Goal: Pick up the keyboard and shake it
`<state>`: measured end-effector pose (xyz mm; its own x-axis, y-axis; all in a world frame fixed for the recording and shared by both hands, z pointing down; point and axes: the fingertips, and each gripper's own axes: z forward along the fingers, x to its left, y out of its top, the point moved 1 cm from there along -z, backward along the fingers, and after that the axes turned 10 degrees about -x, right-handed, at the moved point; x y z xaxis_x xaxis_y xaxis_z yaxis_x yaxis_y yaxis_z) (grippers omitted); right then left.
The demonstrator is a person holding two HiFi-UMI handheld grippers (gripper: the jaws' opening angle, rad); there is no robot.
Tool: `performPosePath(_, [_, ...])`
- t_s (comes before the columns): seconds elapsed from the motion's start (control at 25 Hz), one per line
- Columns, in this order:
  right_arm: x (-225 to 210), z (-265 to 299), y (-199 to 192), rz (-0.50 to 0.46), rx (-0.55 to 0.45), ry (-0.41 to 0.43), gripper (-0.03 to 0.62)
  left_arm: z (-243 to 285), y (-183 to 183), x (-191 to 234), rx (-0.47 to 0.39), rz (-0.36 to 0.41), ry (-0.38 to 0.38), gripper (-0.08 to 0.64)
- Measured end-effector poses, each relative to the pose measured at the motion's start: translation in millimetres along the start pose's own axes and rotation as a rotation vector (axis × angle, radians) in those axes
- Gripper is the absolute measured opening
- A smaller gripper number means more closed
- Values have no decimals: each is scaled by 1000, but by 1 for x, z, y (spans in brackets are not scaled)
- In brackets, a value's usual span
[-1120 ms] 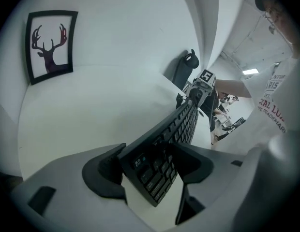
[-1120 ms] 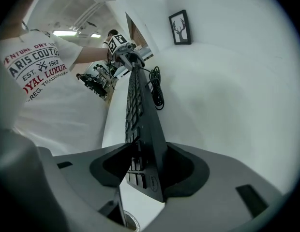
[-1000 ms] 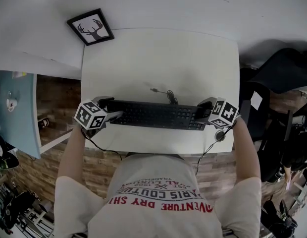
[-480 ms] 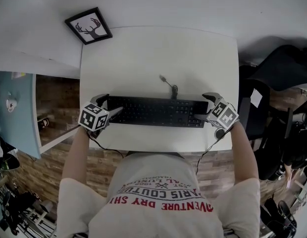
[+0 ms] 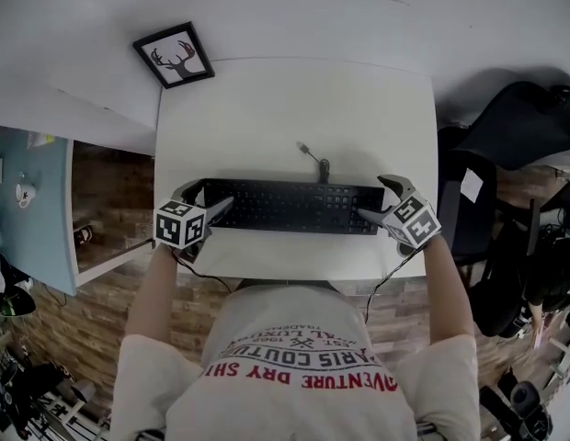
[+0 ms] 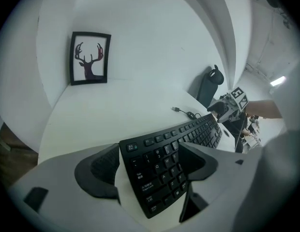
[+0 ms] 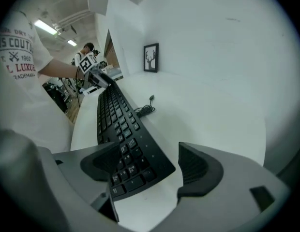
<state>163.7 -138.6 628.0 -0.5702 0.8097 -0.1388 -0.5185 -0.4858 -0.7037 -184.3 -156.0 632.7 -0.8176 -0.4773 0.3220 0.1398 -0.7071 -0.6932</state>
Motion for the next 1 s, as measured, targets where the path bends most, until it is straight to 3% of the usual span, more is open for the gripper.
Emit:
performPosePath(0.16, [10, -15, 26, -2, -94, -42, 396, -18, 21, -7, -111, 36, 58, 369])
performPosePath(0.32, [17, -30, 49, -6, -184, -103, 388, -34, 47, -23, -204, 71, 61, 368])
performPosePath(0.36, [14, -37, 56, -8, -217, -150, 358, -38, 53, -28, -227, 77, 58, 367])
performPosePath(0.4, [10, -44, 64, -16, -253, -219, 273, -42, 60, -33, -253, 86, 56, 357])
performPosePath(0.44, [4, -53, 72, -30, -288, -299, 134, -47, 66, -37, -281, 100, 56, 342])
performPosePath(0.48, [0, -61, 79, -42, -321, -366, 50, -51, 73, -41, -309, 117, 62, 332])
performPosePath(0.56, [-2, -72, 92, -46, -378, -433, 37, -62, 88, -47, -371, 152, 90, 236])
performPosePath(0.76, [11, -92, 121, -42, -467, -501, 28, -85, 128, -61, -526, 201, 159, 55])
performPosePath(1.0, [39, -114, 170, -39, -607, -507, 25, -110, 171, -94, -681, 237, 156, 26])
